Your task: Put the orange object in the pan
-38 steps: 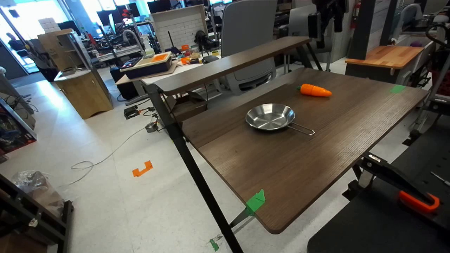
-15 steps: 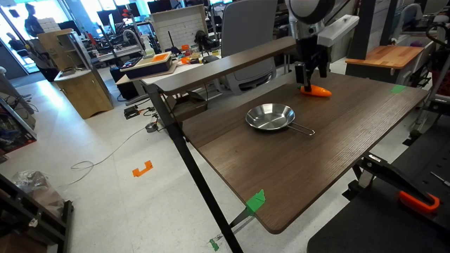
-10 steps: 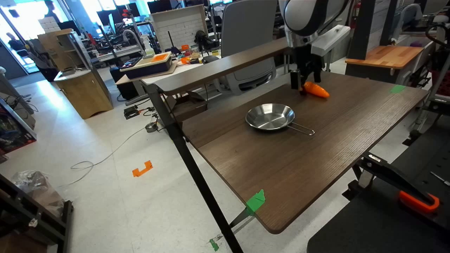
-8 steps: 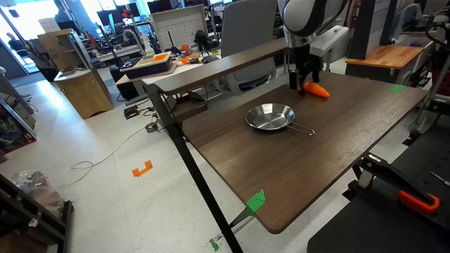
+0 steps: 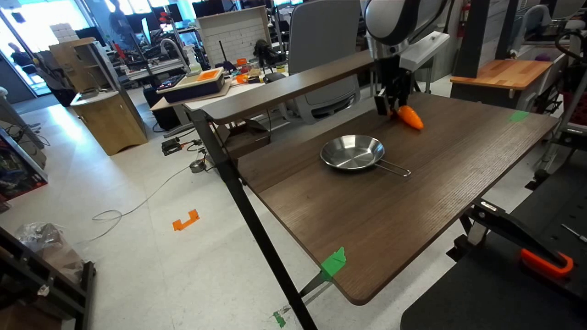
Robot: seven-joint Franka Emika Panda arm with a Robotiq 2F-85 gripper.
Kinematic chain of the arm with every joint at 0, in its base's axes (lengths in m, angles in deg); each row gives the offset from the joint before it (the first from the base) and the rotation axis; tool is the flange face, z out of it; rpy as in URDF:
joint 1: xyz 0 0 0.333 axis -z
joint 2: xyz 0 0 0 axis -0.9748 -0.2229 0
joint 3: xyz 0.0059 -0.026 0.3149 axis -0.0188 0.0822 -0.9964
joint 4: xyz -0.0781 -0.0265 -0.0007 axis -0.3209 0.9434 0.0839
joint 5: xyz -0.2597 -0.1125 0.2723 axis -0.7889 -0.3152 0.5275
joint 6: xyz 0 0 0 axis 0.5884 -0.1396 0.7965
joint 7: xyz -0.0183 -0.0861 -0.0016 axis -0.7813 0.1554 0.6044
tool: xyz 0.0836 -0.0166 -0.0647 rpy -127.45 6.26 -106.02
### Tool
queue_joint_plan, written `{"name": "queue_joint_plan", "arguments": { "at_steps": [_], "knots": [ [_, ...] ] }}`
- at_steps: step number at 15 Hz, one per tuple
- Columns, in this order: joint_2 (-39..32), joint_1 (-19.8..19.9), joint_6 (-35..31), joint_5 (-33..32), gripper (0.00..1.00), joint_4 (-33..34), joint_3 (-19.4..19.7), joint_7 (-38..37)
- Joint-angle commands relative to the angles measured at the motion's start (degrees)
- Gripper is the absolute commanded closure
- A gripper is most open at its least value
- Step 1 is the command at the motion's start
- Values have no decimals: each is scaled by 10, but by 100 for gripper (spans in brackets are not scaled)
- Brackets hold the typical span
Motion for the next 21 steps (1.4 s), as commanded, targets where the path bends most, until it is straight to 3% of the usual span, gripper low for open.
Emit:
{"name": "queue_joint_plan", "arguments": {
  "at_steps": [1,3,8,9,10,13,14,16,21],
  "knots": [
    [-26,9,-9,20,88,31,-3,51],
    [-25,11,-9,22,99,31,-3,51],
    [-21,9,-8,27,99,31,0,48],
    [-19,10,-7,28,70,30,-1,49],
    [-17,10,-8,28,69,28,-1,49],
    [-3,-5,1,24,50,14,15,13],
    [-3,-5,1,24,67,15,17,9],
    [-3,-6,1,23,51,15,20,7],
    [-3,-6,1,23,50,15,20,6]
  ]
}}
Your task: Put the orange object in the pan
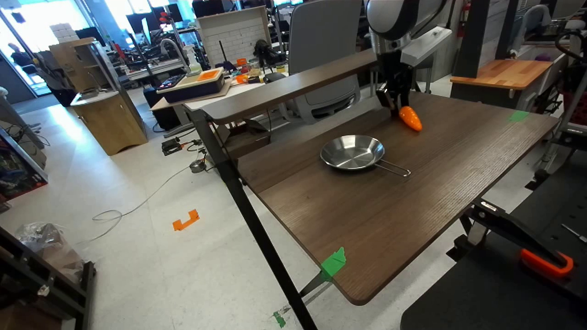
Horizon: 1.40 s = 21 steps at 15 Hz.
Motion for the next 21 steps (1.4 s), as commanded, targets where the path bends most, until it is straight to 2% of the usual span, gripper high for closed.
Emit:
{"name": "queue_joint_plan", "arguments": {
  "at_steps": [1,3,4,5,8,14,21],
  "knots": [
    [-2,-8,0,13,50,2,11,7],
    [-2,-8,0,13,50,2,11,7],
    [-4,-9,2,13,25,5,11,6],
    [-6,-9,3,13,23,7,13,1],
    [-6,-8,3,16,2,5,12,0],
    [9,-18,-24,14,0,-21,18,-17],
    [33,-56,-110,18,0,-81,49,-120]
  ]
}}
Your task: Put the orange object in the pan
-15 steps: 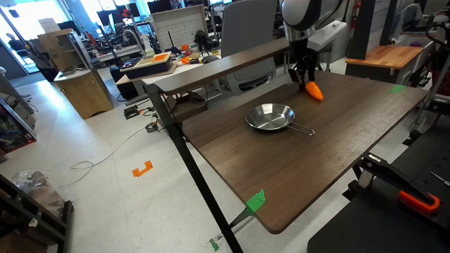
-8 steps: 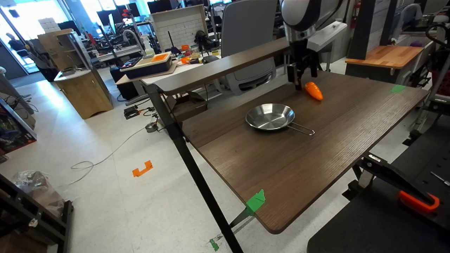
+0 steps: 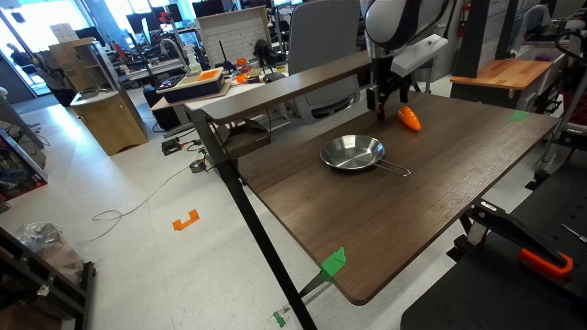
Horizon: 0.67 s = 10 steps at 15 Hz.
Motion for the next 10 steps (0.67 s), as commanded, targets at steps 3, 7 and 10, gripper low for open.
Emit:
{"name": "queue_joint_plan", "arguments": {
  "at_steps": [3,7,10],
  "knots": [
    [44,-24,-53,22,0,-77,24,-64],
    [87,-22,-73,43,0,-136,23,-84],
    [117,-24,-77,52,0,-175,23,-94]
  ]
}}
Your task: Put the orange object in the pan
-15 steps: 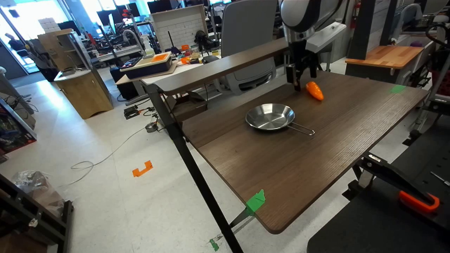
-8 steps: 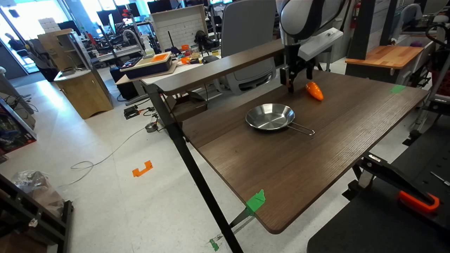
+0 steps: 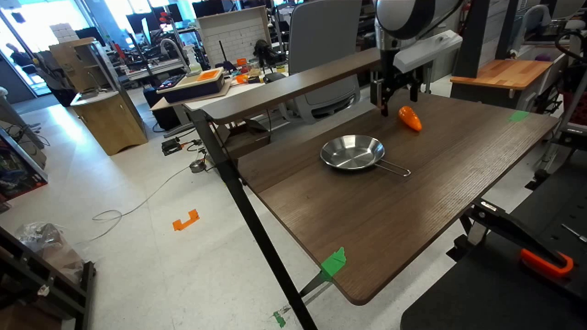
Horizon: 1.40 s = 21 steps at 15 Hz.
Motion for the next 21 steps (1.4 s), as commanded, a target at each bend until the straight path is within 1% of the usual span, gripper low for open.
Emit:
{"name": "queue_joint_plan", "arguments": {
  "at_steps": [1,5,9,13,19,21],
  "knots": [
    [53,-9,-27,21,0,-75,7,-7],
    [65,4,-23,44,0,-107,-5,0],
    [57,10,-18,67,0,-121,-9,10],
    [58,2,-21,56,0,-131,0,12],
    [60,2,-23,50,0,-130,4,16],
    [56,10,-19,55,0,-122,0,24]
  ]
}}
